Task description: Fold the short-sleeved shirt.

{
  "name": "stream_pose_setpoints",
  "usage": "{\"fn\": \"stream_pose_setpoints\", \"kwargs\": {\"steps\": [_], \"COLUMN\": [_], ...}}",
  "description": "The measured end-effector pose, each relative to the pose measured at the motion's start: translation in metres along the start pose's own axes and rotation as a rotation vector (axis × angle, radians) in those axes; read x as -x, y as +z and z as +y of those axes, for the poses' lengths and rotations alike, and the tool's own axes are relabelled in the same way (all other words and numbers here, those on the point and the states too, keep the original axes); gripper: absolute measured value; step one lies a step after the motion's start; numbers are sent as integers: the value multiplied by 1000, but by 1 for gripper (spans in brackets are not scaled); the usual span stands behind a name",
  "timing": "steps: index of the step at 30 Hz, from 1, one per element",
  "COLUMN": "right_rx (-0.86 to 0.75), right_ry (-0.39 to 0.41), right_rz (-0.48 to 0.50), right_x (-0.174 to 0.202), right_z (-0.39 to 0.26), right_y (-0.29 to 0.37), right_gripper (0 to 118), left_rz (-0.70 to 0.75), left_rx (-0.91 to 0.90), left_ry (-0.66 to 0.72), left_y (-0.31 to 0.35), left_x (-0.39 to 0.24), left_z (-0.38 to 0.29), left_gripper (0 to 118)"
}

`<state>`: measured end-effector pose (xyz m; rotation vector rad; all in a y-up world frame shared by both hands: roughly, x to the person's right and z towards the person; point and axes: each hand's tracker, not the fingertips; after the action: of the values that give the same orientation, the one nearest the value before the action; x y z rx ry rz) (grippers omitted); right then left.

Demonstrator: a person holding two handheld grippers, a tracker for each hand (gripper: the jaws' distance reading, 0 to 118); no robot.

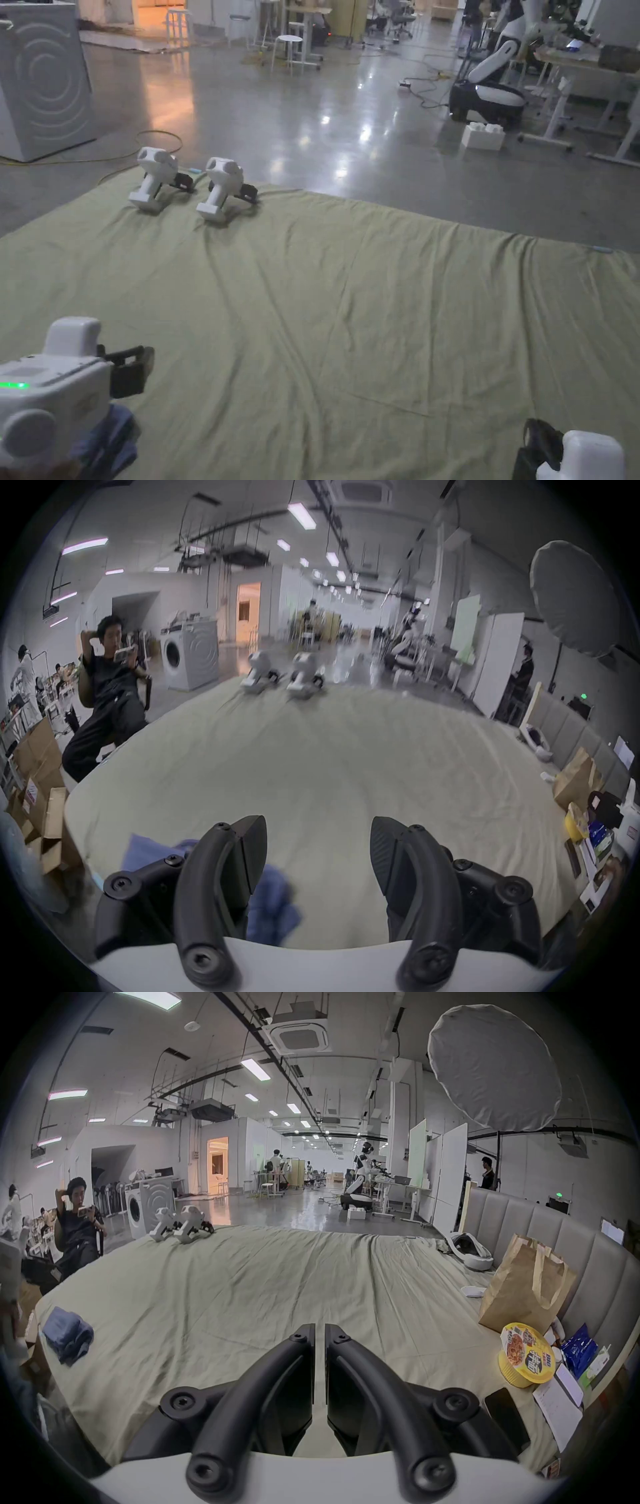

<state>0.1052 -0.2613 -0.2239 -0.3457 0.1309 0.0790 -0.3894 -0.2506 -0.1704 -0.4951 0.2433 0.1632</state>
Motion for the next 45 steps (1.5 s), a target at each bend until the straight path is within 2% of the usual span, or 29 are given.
{"fn": "stream_pose_setpoints", "kwargs": {"steps": [3, 7, 10, 12, 14, 16, 19, 29, 45], "right_rx": [-34, -90, -126, -140, -152, -155, -167, -187, -186], "right_ry": [-18, -31, -31, -29, -29, -36, -30, -33, -20], "right_rz": [-7, -20, -32, -37, -42, -40, -40, -44, -65], "right_x": [1, 2, 3, 3, 4, 4, 6, 7, 6], "right_z": [11, 24, 31, 32, 32, 33, 34, 32, 30], "right_y": [-2, -3, -3, -5, -4, -4, -3, 1, 6], "right_gripper": [7, 7, 7, 7, 7, 7, 7, 7, 8], "left_rz": [-37, -38, -41, -48, -27, -68, -43, -36, -26], "left_rx": [-78, -182, -247, -287, -307, -323, -349, -361, -331], "left_ry": [-15, -99, -130, -122, -122, -95, -98, -84, -158], "left_y": [5, 3, 8, 14, 15, 17, 18, 17, 18], "left_x": [-55, -109, -143, -161, -171, -178, -182, -183, -187], "left_z": [-5, -4, -2, 1, 2, 4, 1, 3, -8], "left_gripper": [72, 69, 53, 24, 23, 17, 11, 8, 8]}}
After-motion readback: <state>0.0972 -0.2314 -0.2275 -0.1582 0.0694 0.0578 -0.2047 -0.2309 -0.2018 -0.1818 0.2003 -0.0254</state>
